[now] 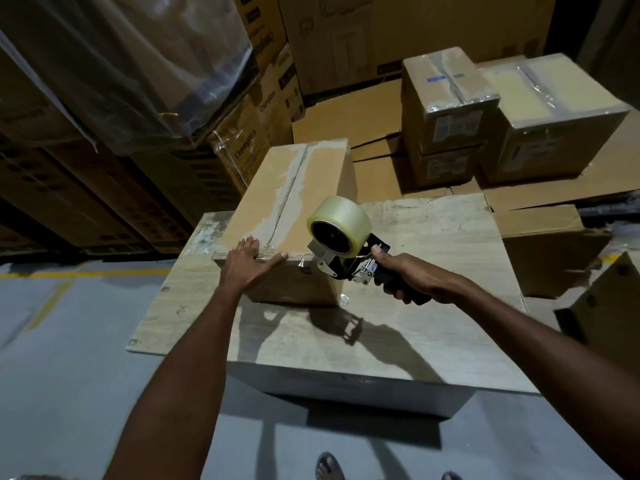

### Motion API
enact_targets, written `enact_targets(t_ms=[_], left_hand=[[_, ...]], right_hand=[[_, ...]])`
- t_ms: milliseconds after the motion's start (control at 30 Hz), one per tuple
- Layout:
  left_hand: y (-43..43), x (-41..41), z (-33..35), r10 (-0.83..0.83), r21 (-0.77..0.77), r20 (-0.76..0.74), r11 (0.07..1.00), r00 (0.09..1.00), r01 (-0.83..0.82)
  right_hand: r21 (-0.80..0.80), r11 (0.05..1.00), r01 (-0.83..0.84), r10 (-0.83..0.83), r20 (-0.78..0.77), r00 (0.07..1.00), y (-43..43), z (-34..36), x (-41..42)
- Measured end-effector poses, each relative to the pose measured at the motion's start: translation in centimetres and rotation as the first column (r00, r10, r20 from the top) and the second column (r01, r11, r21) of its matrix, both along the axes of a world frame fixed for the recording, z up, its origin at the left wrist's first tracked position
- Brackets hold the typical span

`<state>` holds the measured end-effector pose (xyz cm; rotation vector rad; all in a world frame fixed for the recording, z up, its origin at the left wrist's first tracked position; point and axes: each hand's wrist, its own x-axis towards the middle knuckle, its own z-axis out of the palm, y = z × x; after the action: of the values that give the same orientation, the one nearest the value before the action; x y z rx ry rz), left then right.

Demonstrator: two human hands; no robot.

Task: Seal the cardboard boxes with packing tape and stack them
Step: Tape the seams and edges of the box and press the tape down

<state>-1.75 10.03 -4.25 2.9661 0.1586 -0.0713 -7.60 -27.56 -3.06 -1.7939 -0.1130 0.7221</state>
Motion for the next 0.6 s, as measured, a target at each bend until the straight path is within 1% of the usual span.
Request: enact_targets(t_ms=[133, 267, 433, 600], left_hand=[[-0.1, -0.2, 0.3, -0.009, 0.016, -0.029, 1.000, 1.000, 0.010], [-0.6, -0.2, 0.3, -0.002, 0.044, 0.001, 0.999, 1.000, 0.002], [-1.3, -0.6, -0.4, 0.039, 0.075, 0.049, 0.996, 0.998, -0.042], [-2.6, -1.1, -1.1, 0.076, 0.100, 0.102, 0.991, 0.992, -0.086]], right_hand=[[0.013, 1.000, 0.017, -0.017, -0.009, 1.000, -1.3, -1.7, -0.8], [0.048, 0.998, 0.044, -0.042, -0.047, 0.998, -2.0, -3.0, -1.6], [0.075, 0.995, 0.070, -0.066, -0.055, 0.996, -1.0, -5.2, -1.7], [0.184, 0.980, 0.080, -0.064, -0.093, 0.994, 0.0, -7.6, -0.9]])
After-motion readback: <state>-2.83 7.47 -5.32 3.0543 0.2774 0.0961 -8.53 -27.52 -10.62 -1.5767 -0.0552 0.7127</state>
